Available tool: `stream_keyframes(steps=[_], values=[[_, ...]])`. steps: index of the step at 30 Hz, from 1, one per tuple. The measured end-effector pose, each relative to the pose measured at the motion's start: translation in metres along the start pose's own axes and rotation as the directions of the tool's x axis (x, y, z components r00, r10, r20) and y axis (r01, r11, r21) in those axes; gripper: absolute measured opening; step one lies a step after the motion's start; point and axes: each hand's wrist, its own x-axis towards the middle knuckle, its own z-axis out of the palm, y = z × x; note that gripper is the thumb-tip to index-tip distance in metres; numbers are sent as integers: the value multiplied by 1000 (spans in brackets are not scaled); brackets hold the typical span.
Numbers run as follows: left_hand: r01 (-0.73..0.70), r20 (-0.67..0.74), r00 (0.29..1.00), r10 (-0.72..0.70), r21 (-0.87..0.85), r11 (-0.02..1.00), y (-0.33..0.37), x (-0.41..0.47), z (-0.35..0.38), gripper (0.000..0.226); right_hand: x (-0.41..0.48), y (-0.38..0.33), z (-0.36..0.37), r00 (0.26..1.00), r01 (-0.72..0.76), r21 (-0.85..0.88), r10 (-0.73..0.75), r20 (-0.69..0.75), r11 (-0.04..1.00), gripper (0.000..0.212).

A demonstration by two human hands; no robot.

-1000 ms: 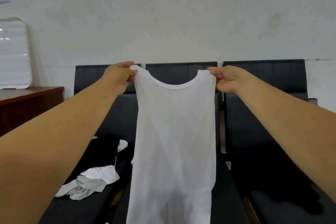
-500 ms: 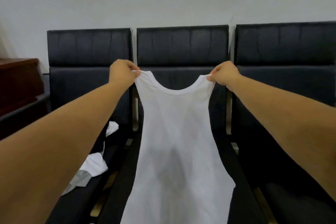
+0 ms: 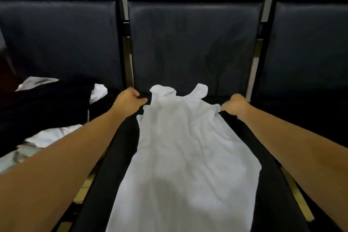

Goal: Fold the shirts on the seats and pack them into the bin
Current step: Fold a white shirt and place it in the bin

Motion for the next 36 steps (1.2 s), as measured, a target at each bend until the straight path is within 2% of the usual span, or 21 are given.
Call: stream_keyframes(steps=[2,4,8,11,13,14,16,17,18,22,25,27,28,30,32,34,36], values=[[142,63,988,-142,20,990,-27,-6,15,67,-2,14,14,999,-1,-153,6,35,988,31],[196,120,972,-204,68,978,-41,-18,23,82,-10,19,20,999,4,-182,5,48,983,38],[145,250,951,-181,158,977,-38,-43,37,54,-29,20,23,982,-33,-165,63,178,986,38],[85,414,899,-145,159,984,-37,-57,42,52,-48,26,20,957,-42,-187,93,274,981,50],[152,399,907,-132,-18,988,-39,-65,36,37,-55,34,15,951,-66,-84,88,298,994,49],[207,379,917,-127,-177,962,-41,-70,30,28,-57,39,11,954,-86,53,67,291,995,41],[326,395,908,-138,-461,825,-46,-83,19,20,-61,52,3,971,-127,350,44,237,928,30],[382,435,889,-143,-531,757,-52,-89,14,22,-63,59,-1,976,-138,438,48,212,888,29],[414,470,871,-143,-546,728,-58,-94,11,24,-67,65,-4,980,-136,452,53,193,881,28],[395,554,825,-110,-426,814,-66,-112,5,27,-87,84,-11,972,-167,238,119,203,957,40],[313,591,803,-84,-298,902,-57,-119,-1,29,-102,86,-19,953,-145,-36,150,264,989,51],[315,608,792,-53,-332,889,-53,-125,-2,30,-114,85,-20,926,-143,-186,198,320,972,53],[342,617,786,-34,-388,856,-51,-129,-3,30,-118,86,-19,913,-163,-188,220,343,969,50],[389,610,792,-17,-483,784,-52,-135,-4,31,-127,87,-16,903,-210,-22,202,378,978,39],[404,588,808,-36,-508,761,-53,-138,-7,31,-132,91,-16,928,-259,310,147,343,915,30],[409,563,824,-65,-511,756,-57,-141,-9,31,-136,98,-17,933,-324,626,128,337,710,23],[438,550,827,-111,-508,742,-61,-144,-9,32,-141,107,-14,912,-400,756,149,381,518,21]])
